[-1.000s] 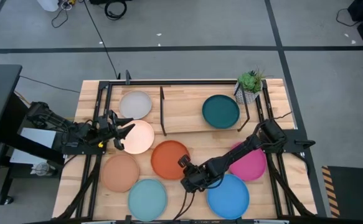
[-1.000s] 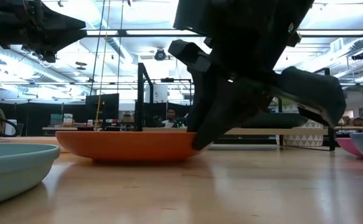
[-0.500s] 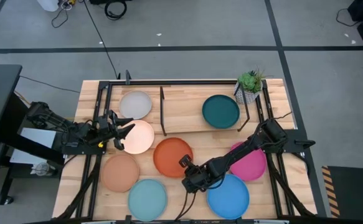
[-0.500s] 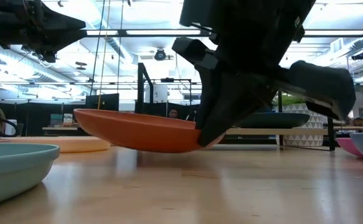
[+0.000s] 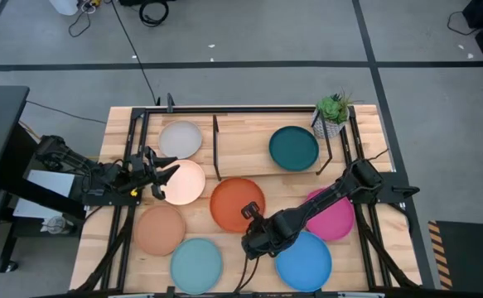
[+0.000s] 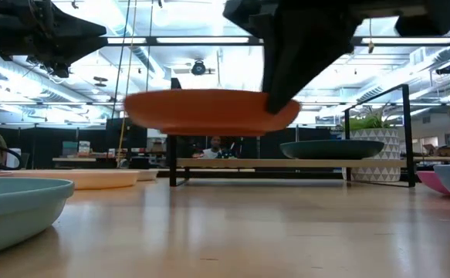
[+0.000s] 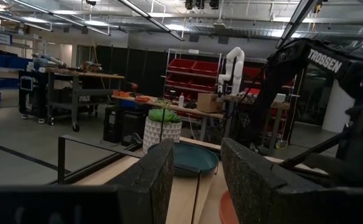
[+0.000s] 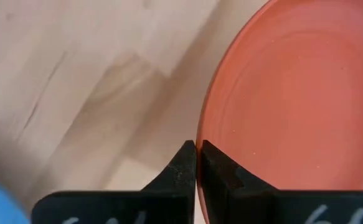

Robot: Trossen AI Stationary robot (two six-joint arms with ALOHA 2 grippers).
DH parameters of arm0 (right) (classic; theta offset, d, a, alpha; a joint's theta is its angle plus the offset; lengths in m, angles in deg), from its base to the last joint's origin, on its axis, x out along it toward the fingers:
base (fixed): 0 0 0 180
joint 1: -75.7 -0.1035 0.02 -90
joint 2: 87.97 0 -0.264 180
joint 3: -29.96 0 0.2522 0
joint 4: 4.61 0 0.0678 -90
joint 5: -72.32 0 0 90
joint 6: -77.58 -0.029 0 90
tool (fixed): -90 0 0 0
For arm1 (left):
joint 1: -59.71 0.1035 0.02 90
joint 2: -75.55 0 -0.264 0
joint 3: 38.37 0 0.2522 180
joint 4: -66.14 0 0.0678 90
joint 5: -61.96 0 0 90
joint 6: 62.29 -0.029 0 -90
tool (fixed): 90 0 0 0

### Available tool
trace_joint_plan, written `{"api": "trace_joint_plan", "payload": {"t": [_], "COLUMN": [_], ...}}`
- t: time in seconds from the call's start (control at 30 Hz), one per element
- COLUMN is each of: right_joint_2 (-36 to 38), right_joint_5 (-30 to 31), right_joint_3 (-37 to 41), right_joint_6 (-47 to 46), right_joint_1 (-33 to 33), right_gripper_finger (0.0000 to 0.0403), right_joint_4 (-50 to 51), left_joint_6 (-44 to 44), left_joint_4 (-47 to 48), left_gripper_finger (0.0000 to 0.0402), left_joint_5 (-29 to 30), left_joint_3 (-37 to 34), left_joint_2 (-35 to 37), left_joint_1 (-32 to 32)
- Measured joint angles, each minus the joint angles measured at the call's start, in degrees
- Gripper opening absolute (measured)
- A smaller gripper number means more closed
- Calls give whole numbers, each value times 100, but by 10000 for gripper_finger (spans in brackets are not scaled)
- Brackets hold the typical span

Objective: Place and stack plates onto a shelf
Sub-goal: Stack the orange plate on top of the dark green plate on the shelf

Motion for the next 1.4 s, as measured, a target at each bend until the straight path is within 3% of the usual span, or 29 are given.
{"api": "trace_joint_plan", "payload": {"t": [0.8, 1.1, 1.4], "right_joint_2": [970, 2135, 3250], "right_joint_5": [46, 65, 10], "right_joint_3": [51, 1628, 3085], "right_joint_6": [-1252, -1467, -1777], "right_joint_1": [621, 1011, 1803], "right_gripper_finger": [17, 17, 16], "right_joint_4": [1782, 949, 379], "left_joint_6": [2, 0, 0], "left_joint_4": [28, 34, 33], "left_gripper_finger": [142, 142, 142], "left_joint_5": [0, 0, 0], "left_joint_3": [0, 0, 0], "left_joint_2": [0, 0, 1], "left_joint_1": [0, -2, 0]}}
